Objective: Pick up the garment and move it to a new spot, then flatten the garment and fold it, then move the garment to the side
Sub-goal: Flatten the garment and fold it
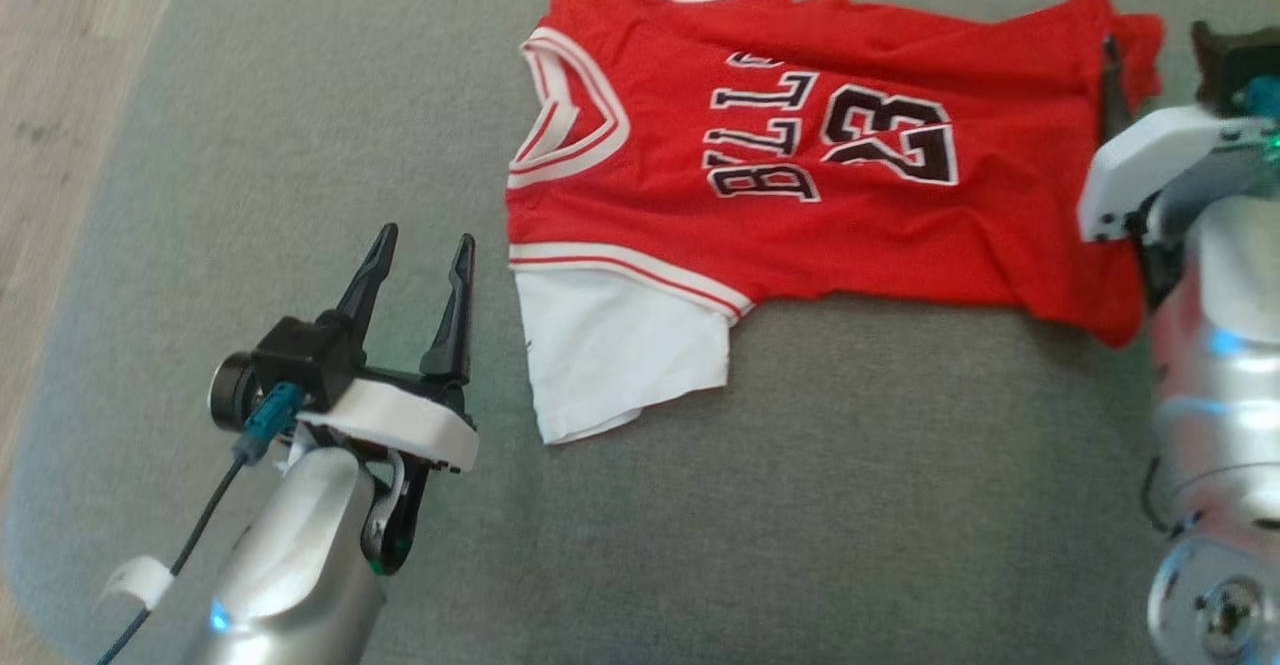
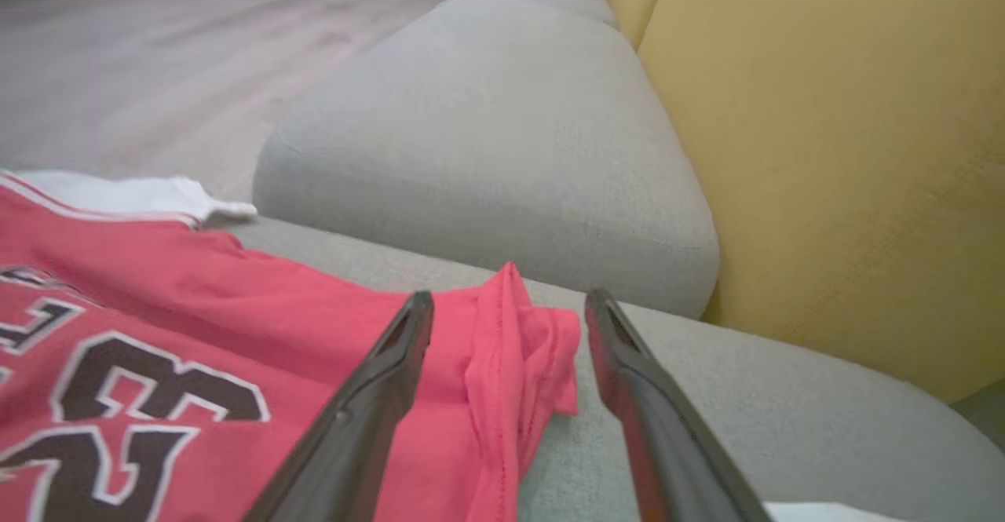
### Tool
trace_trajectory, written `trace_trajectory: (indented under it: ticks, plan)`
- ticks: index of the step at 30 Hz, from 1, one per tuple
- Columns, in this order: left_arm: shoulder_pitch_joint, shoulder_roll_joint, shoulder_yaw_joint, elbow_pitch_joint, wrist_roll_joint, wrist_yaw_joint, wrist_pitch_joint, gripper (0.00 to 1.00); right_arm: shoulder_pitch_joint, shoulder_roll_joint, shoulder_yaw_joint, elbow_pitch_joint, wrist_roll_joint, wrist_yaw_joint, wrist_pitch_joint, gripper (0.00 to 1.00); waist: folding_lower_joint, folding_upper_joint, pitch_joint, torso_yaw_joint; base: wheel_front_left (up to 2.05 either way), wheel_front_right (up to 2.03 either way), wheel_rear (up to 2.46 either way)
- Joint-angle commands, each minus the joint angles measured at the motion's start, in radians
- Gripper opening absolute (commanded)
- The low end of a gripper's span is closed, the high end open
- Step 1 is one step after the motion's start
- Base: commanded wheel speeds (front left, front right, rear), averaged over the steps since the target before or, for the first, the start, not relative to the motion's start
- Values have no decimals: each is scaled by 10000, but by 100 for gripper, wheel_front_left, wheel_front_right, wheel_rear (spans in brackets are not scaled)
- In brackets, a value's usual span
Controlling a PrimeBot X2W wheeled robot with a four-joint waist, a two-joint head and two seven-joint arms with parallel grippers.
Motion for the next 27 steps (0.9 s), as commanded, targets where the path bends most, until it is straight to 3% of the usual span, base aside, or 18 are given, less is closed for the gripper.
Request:
trace_trajectory:
  ticks: [1,7,12,16,22,27]
  plan:
    - [-58,155,497,-350,100,13,-124,100,98,283,108,-396,322,-19,-475,100,0,0,-384,-371,0,0,0]
    - [404,15,710,-482,193,116,-124,100,1026,708,553,-1043,2114,-19,-1324,100,0,0,-947,-849,0,0,0]
    - [861,-164,855,-533,261,184,-124,100,2731,729,2542,-2445,4976,-19,-1409,100,0,0,-1306,-1093,0,0,0]
    - [1137,-244,1016,-614,291,248,-124,100,4183,730,3361,-3822,5968,-19,-1412,100,0,0,-1450,-1235,0,0,0]
    - [1653,-421,1287,-730,361,292,-124,100,6459,732,3892,-5558,6657,-19,-1414,100,0,0,-1637,-1394,0,0,0]
    - [1794,-549,1293,-642,464,175,-124,100,7321,732,3840,-6301,6743,-19,-1415,100,0,0,-1690,-1375,0,0,0]
